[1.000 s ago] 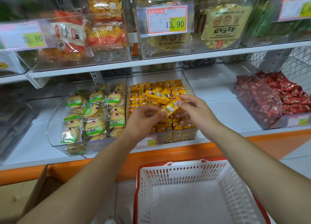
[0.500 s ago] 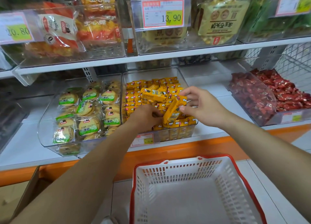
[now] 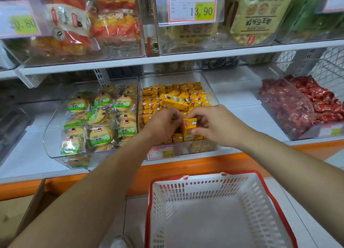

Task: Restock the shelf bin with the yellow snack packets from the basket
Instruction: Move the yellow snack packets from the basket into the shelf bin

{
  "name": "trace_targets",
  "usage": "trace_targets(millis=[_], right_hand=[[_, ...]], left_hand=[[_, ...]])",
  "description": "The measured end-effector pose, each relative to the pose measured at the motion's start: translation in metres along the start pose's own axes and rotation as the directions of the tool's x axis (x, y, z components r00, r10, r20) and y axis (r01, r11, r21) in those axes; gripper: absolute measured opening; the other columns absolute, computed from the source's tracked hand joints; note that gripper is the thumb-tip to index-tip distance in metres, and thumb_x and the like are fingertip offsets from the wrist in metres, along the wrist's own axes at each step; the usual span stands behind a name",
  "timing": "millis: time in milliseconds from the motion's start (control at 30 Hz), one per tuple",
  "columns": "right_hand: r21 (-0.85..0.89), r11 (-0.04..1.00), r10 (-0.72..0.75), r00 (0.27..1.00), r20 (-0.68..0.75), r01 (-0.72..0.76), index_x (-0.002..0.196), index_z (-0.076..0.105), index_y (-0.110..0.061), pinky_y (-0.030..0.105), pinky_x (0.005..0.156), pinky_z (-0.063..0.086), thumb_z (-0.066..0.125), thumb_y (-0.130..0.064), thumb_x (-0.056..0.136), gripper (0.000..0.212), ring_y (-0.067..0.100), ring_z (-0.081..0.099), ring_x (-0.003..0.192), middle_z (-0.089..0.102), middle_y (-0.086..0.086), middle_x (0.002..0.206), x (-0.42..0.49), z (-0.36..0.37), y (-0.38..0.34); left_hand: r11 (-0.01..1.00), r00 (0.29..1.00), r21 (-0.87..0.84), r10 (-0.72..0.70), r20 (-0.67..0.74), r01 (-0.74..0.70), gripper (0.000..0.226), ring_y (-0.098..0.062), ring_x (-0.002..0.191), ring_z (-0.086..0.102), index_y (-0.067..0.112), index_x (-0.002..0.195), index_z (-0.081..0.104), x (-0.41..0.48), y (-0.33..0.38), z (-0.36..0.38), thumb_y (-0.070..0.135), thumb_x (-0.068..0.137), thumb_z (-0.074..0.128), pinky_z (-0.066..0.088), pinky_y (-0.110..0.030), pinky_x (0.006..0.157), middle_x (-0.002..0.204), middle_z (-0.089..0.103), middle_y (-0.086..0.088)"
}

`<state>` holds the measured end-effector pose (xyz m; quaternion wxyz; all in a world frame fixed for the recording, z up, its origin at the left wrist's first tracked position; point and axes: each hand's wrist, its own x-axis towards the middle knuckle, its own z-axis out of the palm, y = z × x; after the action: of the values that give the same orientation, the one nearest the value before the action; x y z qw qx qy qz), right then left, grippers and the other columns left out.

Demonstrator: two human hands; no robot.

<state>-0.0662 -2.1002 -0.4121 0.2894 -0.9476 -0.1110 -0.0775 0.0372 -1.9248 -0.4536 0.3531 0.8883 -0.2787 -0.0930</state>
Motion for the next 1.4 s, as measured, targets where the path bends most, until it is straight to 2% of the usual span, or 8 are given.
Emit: trace_targets(millis=[167,267,433,567,733,867,1033,1400], right_hand=[[-0.136,0.99,-0.02,1.0,0.01,0.021,0.092,0.071,-0.032,0.033,0.08,0.049,0.071,-0.035,0.089,0.004,0.009,0.054,0.087,0.056,-0.015,0.089,0.016,0.003,-0.003],[-0.205,0.979,0.023,0.999,0.036,-0.015,0.093,0.071,-0.035,0.03,0.075,0.041,0.071,-0.039,0.088,0.005,0.011,0.052,0.092,0.053,-0.013,0.091,0.018,0.01,-0.001],[-0.319,0.942,0.122,0.992,0.039,-0.104,0.102,0.071,-0.036,0.035,0.079,0.049,0.065,-0.041,0.092,0.013,0.016,0.054,0.102,0.052,-0.009,0.101,0.015,0.033,0.003],[-0.349,0.927,0.163,0.986,0.043,-0.138,0.115,0.069,-0.034,0.036,0.08,0.049,0.06,-0.039,0.096,0.022,0.019,0.053,0.106,0.05,-0.007,0.102,0.01,0.051,0.01],[-0.181,0.968,0.187,0.981,0.053,-0.175,0.105,0.073,-0.032,0.035,0.079,0.05,0.067,-0.041,0.09,0.018,0.015,0.057,0.096,0.053,-0.011,0.097,0.011,0.042,0.015],[-0.053,0.975,0.194,0.94,-0.28,-0.217,0.12,0.064,-0.032,0.028,0.076,0.048,0.065,-0.036,0.091,0.029,0.011,0.057,0.093,0.055,-0.01,0.112,0.022,0.03,0.021],[0.078,0.95,0.312,0.935,-0.17,-0.302,0.144,0.048,-0.023,0.041,0.103,0.047,0.054,-0.038,0.099,0.048,0.023,0.054,0.125,0.056,0.004,0.139,0.064,0.024,0.022],[0.509,0.84,0.257,0.964,-0.066,-0.189,0.115,0.067,-0.033,0.02,0.076,0.053,0.072,-0.021,0.09,0.028,0.001,0.065,0.093,0.066,-0.01,0.108,0.039,0.008,0.022]], left_hand=[[0.99,1.0,-0.142,-0.008,-0.007,0.007,0.01,-0.013,0.083,0.064,0.023,0.095,0.067,-0.002,-0.005,0.002,0.017,0.1,0.062,0.048,-0.027,0.067,0.084,0.069,0.01],[0.988,0.999,-0.15,0.028,-0.021,-0.03,0.009,-0.01,0.091,0.068,0.016,0.098,0.074,0.0,-0.004,0.001,0.011,0.096,0.067,0.055,-0.028,0.079,0.094,0.074,0.004],[0.982,0.993,0.151,0.111,0.039,-0.116,0.012,-0.016,0.083,0.063,0.016,0.095,0.082,0.003,0.004,0.002,0.01,0.091,0.072,0.05,-0.031,0.074,0.091,0.073,-0.001],[0.987,0.997,0.152,0.037,0.069,-0.047,0.013,-0.019,0.093,0.063,0.013,0.095,0.081,0.005,0.007,0.002,0.013,0.095,0.068,0.052,-0.035,0.083,0.096,0.069,-0.001],[0.99,0.949,0.128,-0.012,-0.314,0.055,0.005,-0.011,0.082,0.063,0.026,0.091,0.074,-0.002,0.006,0.005,0.027,0.093,0.07,0.054,-0.029,0.067,0.092,0.071,0.008],[0.986,0.814,0.122,-0.024,-0.581,0.116,0.034,-0.018,0.106,0.057,0.022,0.116,0.063,0.0,-0.001,0.006,0.031,0.086,0.078,0.051,-0.032,0.081,0.117,0.058,0.001],[0.971,0.867,0.059,-0.18,-0.465,0.233,0.065,-0.03,0.138,0.039,0.02,0.153,0.04,0.015,0.003,-0.002,0.043,0.096,0.064,0.04,-0.046,0.108,0.147,0.053,-0.007],[0.961,0.938,-0.266,-0.024,-0.346,-0.074,0.04,0.006,0.08,0.062,0.037,0.097,0.06,-0.027,0.019,-0.033,0.01,0.079,0.085,0.05,-0.01,0.057,0.102,0.064,0.011]])
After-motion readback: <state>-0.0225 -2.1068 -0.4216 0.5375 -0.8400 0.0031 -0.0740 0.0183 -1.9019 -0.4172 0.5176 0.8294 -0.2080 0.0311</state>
